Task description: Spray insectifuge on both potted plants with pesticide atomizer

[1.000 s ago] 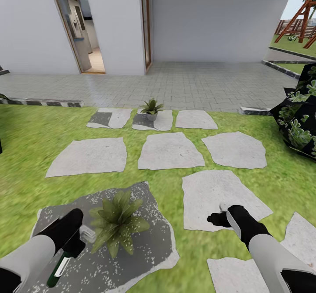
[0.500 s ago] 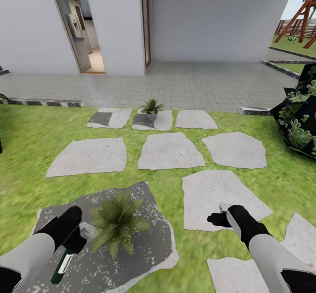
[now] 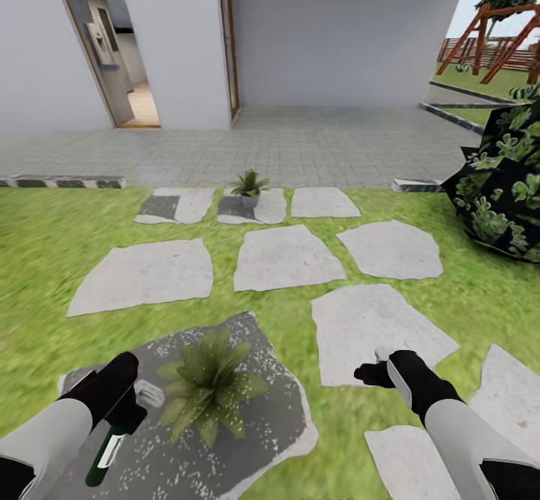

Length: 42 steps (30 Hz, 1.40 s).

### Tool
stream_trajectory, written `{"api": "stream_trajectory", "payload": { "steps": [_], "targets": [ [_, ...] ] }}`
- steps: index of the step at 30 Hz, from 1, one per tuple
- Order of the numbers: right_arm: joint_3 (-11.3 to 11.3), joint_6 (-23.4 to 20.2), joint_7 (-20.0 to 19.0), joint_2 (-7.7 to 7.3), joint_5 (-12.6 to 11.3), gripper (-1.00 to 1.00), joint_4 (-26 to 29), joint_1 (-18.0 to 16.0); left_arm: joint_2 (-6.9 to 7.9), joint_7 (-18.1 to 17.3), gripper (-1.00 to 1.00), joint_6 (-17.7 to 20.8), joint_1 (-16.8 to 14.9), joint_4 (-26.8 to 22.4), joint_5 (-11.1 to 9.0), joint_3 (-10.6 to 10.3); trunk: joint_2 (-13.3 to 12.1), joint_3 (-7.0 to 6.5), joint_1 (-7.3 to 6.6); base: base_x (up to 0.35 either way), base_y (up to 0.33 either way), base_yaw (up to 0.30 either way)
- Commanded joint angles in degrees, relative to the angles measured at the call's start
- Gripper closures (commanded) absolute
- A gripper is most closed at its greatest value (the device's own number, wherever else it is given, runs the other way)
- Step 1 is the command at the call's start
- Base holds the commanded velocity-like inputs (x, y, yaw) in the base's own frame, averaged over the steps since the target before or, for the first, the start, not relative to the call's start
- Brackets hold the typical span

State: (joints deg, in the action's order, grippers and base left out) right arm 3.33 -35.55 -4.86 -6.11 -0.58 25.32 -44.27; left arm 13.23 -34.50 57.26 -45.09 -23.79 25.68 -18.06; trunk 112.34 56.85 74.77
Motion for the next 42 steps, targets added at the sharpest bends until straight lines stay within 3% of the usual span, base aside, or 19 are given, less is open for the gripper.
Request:
{"api": "stream_trajectory", "payload": {
  "steps": [1,13,25,33,42],
  "targets": [
    [0.3,-0.3,-0.2,0.03,0.0,-1.00,0.1,0.0,0.06,-0.6,1.00,0.1,0.0,-0.1,0.6,-0.2,0.0,0.05,-0.01,0.000,0.297,-0.267],
    [0.4,-0.3,-0.2,0.04,-0.1,-1.00,0.1,0.0,-0.07,-0.3,1.00,0.0,0.1,-0.1,0.6,-0.3,0.0,0.05,-0.01,-0.009,0.049,-0.119],
    [0.4,-0.3,-0.2,0.04,-0.1,-1.00,0.1,0.0,-0.14,-0.6,1.00,0.0,0.1,-0.1,0.5,-0.2,0.0,0.05,-0.01,-0.251,0.183,-0.243],
    [0.4,-0.3,-0.2,0.03,-0.1,-1.00,0.1,0.0,-0.14,-0.6,1.00,0.1,0.1,-0.1,0.5,-0.2,0.0,0.05,-0.01,-0.049,0.315,-0.033],
    [0.4,-0.3,-0.2,0.04,-0.1,-1.00,0.1,0.0,-0.14,-0.7,1.00,0.1,0.1,-0.1,0.5,-0.3,0.0,0.05,-0.01,0.000,0.336,-0.241]
  ]
}}
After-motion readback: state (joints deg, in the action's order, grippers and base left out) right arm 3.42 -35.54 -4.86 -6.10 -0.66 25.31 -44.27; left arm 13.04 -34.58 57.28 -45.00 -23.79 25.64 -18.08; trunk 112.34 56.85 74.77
